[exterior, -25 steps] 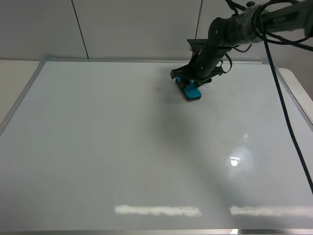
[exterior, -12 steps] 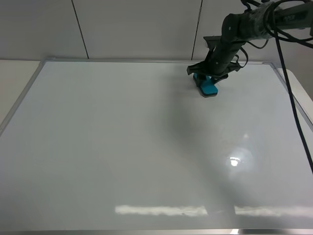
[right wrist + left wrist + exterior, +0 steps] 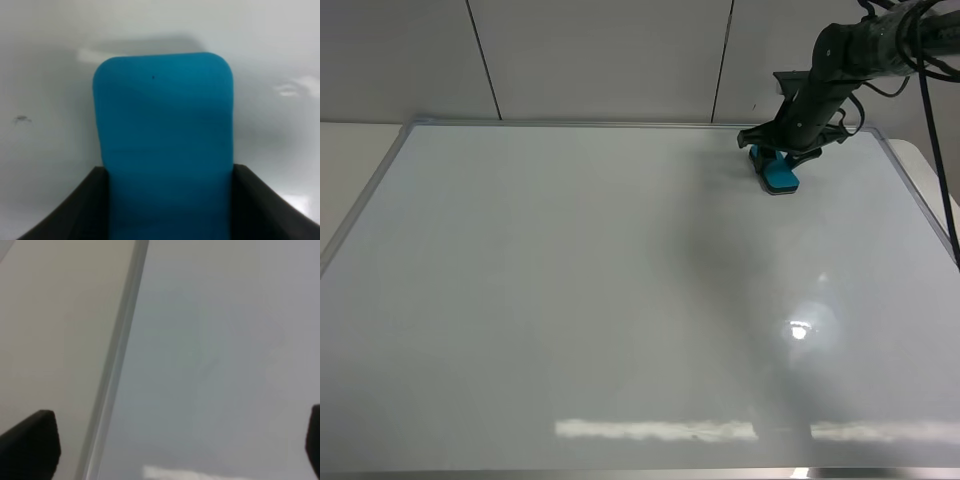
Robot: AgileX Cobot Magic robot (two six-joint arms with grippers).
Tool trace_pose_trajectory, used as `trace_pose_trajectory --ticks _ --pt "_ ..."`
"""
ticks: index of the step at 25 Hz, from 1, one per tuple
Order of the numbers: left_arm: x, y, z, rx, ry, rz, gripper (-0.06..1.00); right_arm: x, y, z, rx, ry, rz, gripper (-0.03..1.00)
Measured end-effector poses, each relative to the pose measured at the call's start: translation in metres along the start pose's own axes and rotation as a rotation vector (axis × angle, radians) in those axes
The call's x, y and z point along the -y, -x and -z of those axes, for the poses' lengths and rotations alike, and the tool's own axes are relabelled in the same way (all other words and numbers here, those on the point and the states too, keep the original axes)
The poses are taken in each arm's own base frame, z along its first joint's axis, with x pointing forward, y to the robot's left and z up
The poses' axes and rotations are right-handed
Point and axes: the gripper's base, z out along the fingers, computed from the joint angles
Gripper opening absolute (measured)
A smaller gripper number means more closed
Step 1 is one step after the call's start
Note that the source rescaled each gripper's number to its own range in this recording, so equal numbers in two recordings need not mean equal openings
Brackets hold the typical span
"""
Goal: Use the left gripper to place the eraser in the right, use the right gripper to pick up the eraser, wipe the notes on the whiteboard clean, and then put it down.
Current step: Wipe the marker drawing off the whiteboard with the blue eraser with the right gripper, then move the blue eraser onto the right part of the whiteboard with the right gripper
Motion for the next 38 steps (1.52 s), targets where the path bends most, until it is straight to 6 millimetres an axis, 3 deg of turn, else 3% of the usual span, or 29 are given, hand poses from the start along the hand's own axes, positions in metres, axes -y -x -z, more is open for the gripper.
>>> trace_pose_trajectory --ticks 2,8,14,17,20,22,34,38 --pt "0.000 0.000 0.000 0.000 0.000 0.000 1.00 -0.015 0.001 0.000 0.005 0.011 0.038 0.01" --pt "0.000 0.000 0.000 0.000 0.000 0.000 1.00 -0.085 -0.002 0.000 0.038 0.094 0.138 0.01" --pt "0.000 0.000 0.000 0.000 0.000 0.000 1.00 -0.099 -0.006 0.005 0.011 0.115 0.134 0.01" --pt "0.000 0.000 0.000 0.000 0.000 0.000 1.00 -0.098 -0.005 0.023 0.009 0.116 0.135 0.01" --pt "0.000 0.000 0.000 0.000 0.000 0.000 1.00 -0.094 -0.010 0.053 0.060 0.104 0.138 0.01" --pt "0.000 0.000 0.000 0.000 0.000 0.000 1.00 -0.086 -0.023 0.068 0.073 0.095 0.125 0.01" --pt "0.000 0.000 0.000 0.000 0.000 0.000 1.00 0.012 -0.155 0.100 -0.038 -0.022 -0.094 0.01" --pt "0.000 0.000 0.000 0.000 0.000 0.000 1.00 0.039 -0.185 0.119 -0.021 -0.070 -0.168 0.01"
